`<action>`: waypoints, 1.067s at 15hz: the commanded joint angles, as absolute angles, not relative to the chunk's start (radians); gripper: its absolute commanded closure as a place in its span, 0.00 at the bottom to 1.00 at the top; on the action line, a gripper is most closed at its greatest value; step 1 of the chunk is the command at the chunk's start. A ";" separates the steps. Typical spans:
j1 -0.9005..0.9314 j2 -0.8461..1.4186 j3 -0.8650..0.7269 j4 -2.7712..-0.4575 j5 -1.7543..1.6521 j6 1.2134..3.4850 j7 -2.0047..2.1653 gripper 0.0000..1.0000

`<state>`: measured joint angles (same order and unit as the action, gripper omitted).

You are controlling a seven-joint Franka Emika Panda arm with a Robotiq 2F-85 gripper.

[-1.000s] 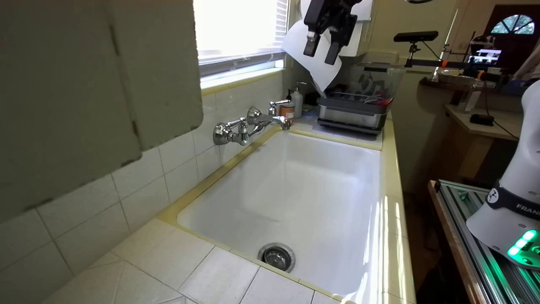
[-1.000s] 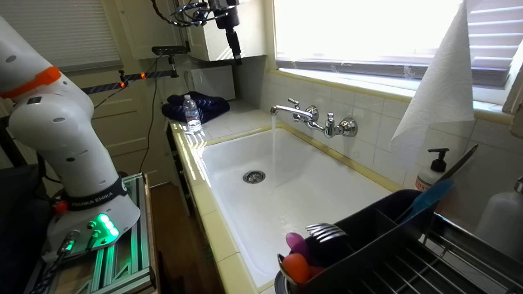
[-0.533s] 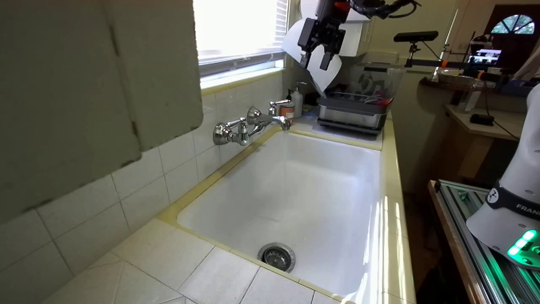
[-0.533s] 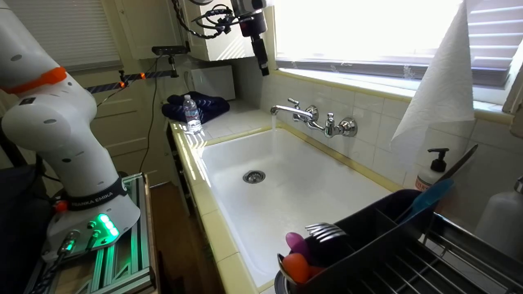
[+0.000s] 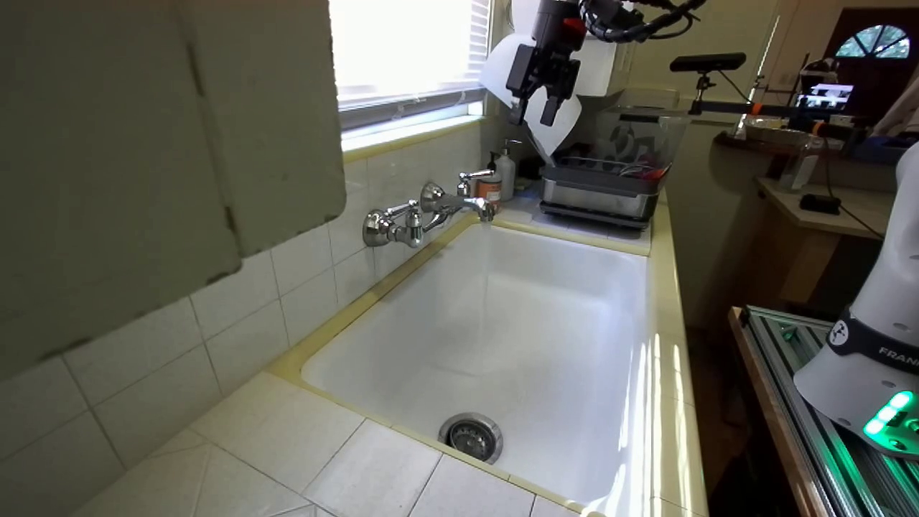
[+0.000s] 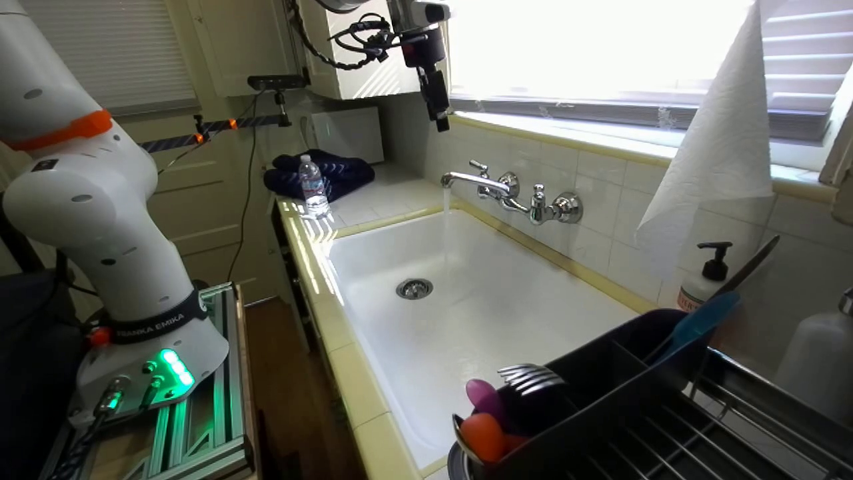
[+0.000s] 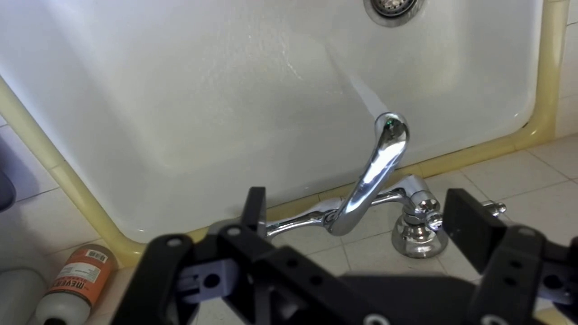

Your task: Open then close the right tap, then turn the faucet to the right

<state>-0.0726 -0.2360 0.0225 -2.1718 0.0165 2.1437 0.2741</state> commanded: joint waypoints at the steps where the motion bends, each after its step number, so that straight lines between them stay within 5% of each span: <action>1: -0.065 -0.236 0.015 -2.170 0.014 2.142 0.275 0.00; 16: -0.097 -0.060 -0.098 -2.063 0.011 2.172 -0.064 0.00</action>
<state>-0.1040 -0.1026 -0.0797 -2.0985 -0.0360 2.1738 0.0817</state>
